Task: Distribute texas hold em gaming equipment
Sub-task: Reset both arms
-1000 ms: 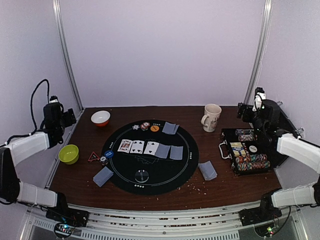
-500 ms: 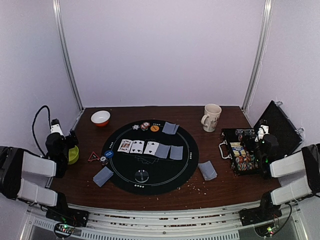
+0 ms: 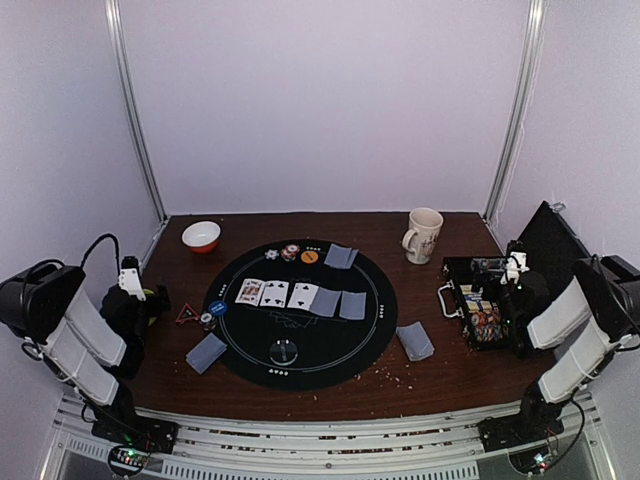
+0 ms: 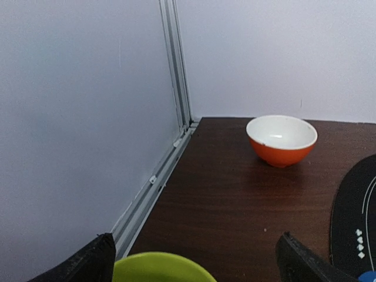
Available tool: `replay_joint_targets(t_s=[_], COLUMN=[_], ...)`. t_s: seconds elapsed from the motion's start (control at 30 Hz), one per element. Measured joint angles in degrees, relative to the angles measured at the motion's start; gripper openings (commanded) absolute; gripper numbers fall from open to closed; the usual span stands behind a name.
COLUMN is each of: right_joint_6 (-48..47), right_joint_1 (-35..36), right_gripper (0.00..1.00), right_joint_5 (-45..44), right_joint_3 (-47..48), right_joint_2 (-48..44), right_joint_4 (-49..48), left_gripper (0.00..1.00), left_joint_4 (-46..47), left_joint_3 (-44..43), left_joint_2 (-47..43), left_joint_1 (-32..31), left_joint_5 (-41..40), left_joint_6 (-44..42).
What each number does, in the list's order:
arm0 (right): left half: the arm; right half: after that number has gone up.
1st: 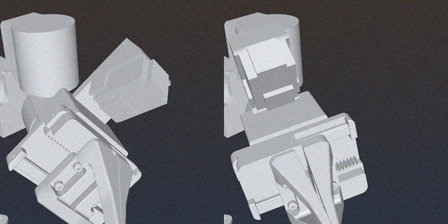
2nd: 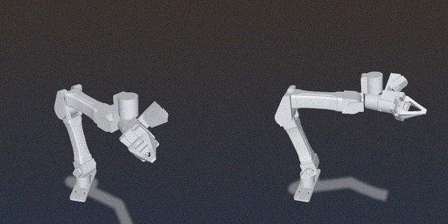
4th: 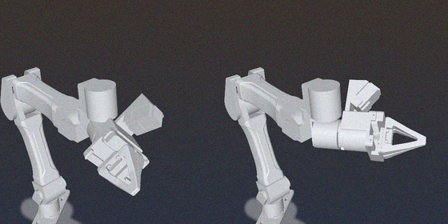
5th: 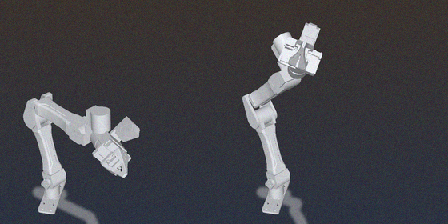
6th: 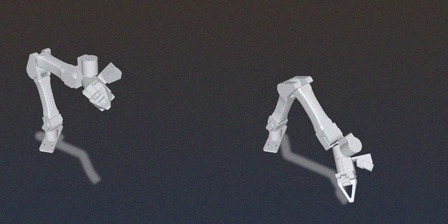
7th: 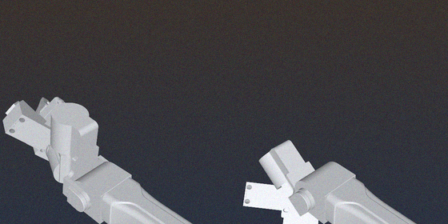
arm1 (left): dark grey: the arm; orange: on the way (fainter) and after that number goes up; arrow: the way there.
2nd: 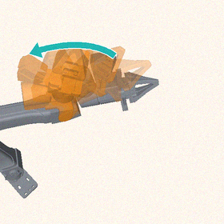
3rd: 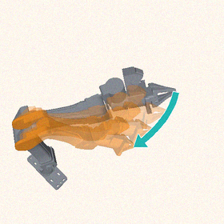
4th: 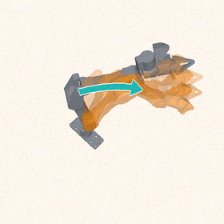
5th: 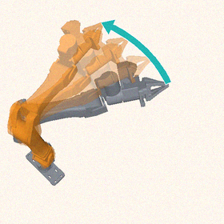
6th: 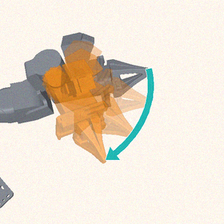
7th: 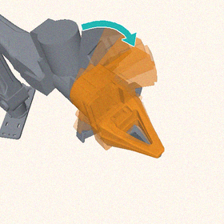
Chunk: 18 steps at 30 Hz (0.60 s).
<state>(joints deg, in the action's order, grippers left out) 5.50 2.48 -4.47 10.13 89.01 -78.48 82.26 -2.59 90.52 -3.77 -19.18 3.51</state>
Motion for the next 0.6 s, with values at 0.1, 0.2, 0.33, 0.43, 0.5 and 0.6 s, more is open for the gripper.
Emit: replay_joint_targets(t_s=[0.1,0.2,0.33,0.43,0.5,0.6], right_joint_6=[-0.4,-0.7,-0.9,-0.9,-0.9,-1.0], right_joint_1=[0.0,0.0,0.0,0.0,0.0,0.0], right_gripper=[1.0,1.0,1.0,1.0,1.0,1.0], right_joint_5=[0.9,1.0,1.1,1.2,1.2,1.2], right_joint_3=[2.1,2.4,2.4,2.4,2.4,2.4], right_joint_2=[0.0,0.0,0.0,0.0,0.0,0.0], right_joint_4=[0.9,1.2,1.5,1.7,1.8,1.9], left_gripper=[0.98,0.98,0.98,0.98,0.98,0.98], left_joint_4=[1.7,1.7,-0.2,-2.7,-3.2,-3.8], left_joint_3=[-2.5,-4.2,-5.9,-8.2,-9.0,-9.1], left_joint_2=[-0.5,-0.6,-0.6,-0.6,-0.6,-0.6], left_joint_1=[0.0,0.0,0.0,0.0,0.0,0.0], left_joint_5=[0.0,0.1,0.1,0.2,0.2,0.4], left_joint_6=[-0.3,-0.5,-0.6,-0.8,-0.9,-1.1])
